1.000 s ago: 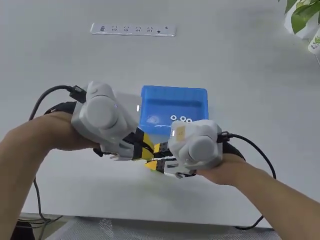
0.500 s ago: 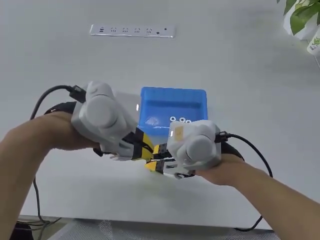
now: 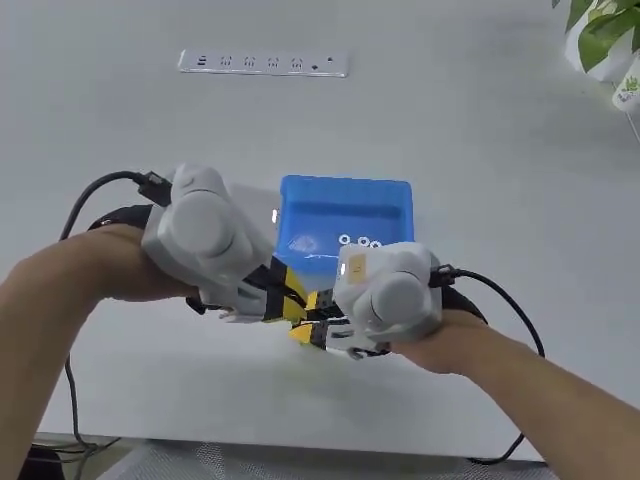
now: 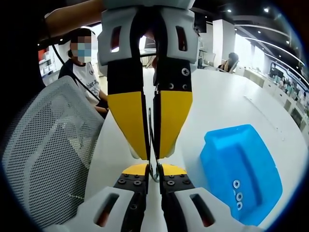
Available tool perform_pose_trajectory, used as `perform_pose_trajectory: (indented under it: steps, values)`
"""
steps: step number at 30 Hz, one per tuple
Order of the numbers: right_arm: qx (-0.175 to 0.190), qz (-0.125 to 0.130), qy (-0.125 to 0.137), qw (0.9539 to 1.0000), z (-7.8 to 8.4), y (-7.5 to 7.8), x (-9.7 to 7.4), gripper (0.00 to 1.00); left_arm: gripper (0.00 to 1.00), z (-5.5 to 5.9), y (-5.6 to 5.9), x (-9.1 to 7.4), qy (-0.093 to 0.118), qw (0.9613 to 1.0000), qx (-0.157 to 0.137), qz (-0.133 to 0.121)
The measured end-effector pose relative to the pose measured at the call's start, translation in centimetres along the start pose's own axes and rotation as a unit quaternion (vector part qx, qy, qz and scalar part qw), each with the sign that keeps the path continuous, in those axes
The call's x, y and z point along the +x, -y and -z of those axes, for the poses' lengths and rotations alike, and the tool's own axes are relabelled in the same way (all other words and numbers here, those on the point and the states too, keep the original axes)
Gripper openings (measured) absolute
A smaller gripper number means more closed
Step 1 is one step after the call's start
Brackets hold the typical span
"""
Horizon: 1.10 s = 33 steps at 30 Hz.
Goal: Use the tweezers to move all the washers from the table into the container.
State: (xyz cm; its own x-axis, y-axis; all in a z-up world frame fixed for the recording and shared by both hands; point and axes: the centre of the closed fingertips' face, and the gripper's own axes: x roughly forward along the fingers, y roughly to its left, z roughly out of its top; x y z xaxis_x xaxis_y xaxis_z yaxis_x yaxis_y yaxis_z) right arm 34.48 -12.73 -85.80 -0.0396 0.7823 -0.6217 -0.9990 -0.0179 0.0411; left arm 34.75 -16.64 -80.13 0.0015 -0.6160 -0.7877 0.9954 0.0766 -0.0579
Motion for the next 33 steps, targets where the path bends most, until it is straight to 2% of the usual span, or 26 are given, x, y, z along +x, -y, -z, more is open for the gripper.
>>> perform_pose_trajectory:
  steps: [15, 33]
  values:
    - [-0.003, -0.001, 0.0, 1.0, -0.3, 0.0, -0.2, 0.1, 0.07, -0.2, 0.0, -0.3, 0.0, 1.0, 0.002, -0.004]
    - [-0.011, 0.003, 0.003, 0.9999, -1.5, -0.3, -1.2, 0.1, 0.07, -1.4, 0.3, -1.5, 0.006, 0.9999, 0.005, -0.007]
